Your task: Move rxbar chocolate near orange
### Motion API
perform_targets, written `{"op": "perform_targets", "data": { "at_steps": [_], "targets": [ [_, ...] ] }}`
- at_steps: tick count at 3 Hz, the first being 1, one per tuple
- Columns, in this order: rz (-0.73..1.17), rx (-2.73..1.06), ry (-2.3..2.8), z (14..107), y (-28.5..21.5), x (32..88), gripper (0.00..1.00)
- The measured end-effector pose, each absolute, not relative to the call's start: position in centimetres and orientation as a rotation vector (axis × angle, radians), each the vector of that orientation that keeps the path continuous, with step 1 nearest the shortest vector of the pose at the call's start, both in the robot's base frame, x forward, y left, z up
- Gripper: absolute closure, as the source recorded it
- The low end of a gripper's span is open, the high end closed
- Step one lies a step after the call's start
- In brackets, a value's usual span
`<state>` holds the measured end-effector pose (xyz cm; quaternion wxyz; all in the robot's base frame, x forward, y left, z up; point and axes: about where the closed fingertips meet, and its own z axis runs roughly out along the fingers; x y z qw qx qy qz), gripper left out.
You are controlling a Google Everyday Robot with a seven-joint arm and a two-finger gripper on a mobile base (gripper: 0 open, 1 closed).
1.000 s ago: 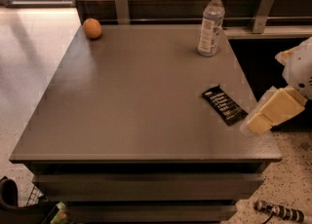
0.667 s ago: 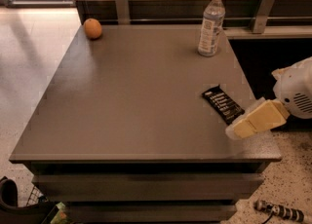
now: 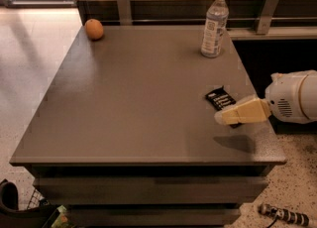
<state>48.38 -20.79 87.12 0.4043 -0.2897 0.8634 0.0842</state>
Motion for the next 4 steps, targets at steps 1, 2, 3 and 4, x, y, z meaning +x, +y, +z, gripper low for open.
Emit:
{"op": "perform_targets", "data": {
  "at_steps": [1, 2, 3, 4],
  "targets": [
    [0.172, -0.675, 2.122, 88.2, -21.3, 50.0, 0.00],
    [0.172, -0.675, 2.122, 88.3, -21.3, 50.0, 0.00],
    [0.223, -0.669, 2.100, 87.5, -21.0, 50.1, 0.00],
    [0.367, -0.643, 2.037, 85.3, -20.3, 50.2, 0.00]
  ]
}}
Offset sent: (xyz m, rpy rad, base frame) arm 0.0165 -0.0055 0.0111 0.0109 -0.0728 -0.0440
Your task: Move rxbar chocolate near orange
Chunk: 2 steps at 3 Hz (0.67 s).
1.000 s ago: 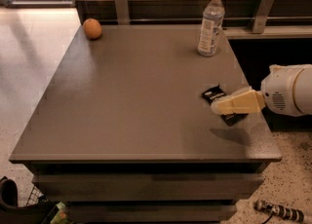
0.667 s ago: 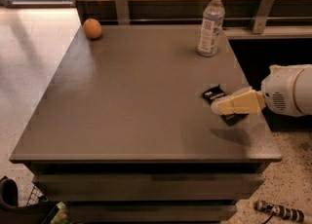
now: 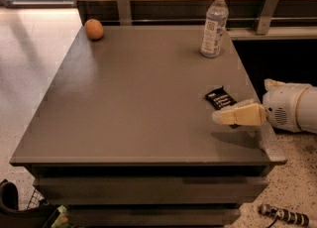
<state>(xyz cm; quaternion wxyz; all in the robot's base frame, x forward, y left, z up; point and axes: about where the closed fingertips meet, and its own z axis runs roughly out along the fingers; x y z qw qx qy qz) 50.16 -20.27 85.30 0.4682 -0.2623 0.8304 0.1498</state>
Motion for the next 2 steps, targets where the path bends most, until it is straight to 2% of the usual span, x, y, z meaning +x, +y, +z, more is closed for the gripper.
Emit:
{"op": "perform_targets", "data": {
  "at_steps": [1, 2],
  "targets": [
    [0.483, -0.651, 1.936, 83.38, -19.42, 50.25, 0.00],
    [0.518, -0.665, 1.878, 82.74, -18.97, 50.53, 0.00]
  ]
}}
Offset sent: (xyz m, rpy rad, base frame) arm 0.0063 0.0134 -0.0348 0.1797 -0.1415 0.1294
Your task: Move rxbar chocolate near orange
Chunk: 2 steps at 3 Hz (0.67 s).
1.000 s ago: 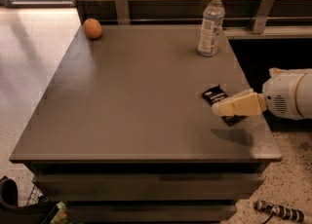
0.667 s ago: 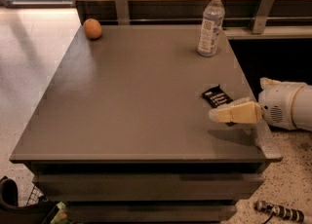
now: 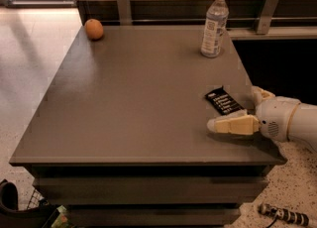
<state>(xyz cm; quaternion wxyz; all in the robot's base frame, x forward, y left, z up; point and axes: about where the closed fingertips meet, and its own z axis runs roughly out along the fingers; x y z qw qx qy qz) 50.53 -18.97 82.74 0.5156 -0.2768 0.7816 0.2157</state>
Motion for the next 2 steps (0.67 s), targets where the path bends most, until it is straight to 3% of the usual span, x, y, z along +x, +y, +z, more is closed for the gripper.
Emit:
{"op": "perform_targets", "data": {
  "at_steps": [2],
  "targets": [
    [0.540, -0.703, 1.815, 81.63, -17.79, 51.63, 0.00]
  ]
}}
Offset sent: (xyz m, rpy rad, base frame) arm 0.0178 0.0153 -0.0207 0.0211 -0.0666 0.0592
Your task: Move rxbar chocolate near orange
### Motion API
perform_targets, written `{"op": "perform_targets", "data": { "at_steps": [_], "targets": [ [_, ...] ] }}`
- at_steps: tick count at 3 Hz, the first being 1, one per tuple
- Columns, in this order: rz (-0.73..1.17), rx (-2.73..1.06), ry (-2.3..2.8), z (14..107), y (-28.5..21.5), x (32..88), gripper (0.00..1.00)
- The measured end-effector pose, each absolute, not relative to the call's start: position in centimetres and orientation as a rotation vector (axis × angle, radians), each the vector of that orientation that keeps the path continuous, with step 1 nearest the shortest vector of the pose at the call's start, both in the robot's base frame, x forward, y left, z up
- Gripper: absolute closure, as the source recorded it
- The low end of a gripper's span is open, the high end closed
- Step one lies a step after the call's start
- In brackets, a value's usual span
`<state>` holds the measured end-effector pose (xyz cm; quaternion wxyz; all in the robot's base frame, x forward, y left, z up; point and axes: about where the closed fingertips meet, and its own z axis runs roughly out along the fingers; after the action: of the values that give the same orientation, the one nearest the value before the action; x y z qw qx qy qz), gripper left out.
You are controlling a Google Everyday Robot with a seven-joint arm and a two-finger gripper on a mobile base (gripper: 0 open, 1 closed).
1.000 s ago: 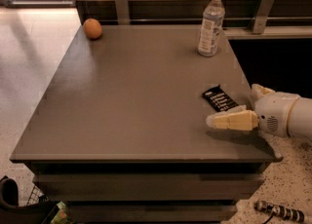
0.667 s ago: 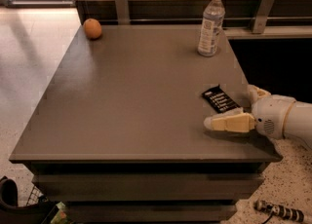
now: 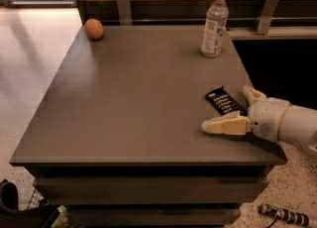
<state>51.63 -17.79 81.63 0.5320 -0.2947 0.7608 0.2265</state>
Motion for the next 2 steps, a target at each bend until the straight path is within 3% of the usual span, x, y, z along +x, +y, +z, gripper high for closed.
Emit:
{"op": "perform_targets", "data": {
  "at_steps": [2],
  "targets": [
    [0.543, -0.711, 1.814, 80.59, -16.77, 52.07, 0.47]
  ]
}}
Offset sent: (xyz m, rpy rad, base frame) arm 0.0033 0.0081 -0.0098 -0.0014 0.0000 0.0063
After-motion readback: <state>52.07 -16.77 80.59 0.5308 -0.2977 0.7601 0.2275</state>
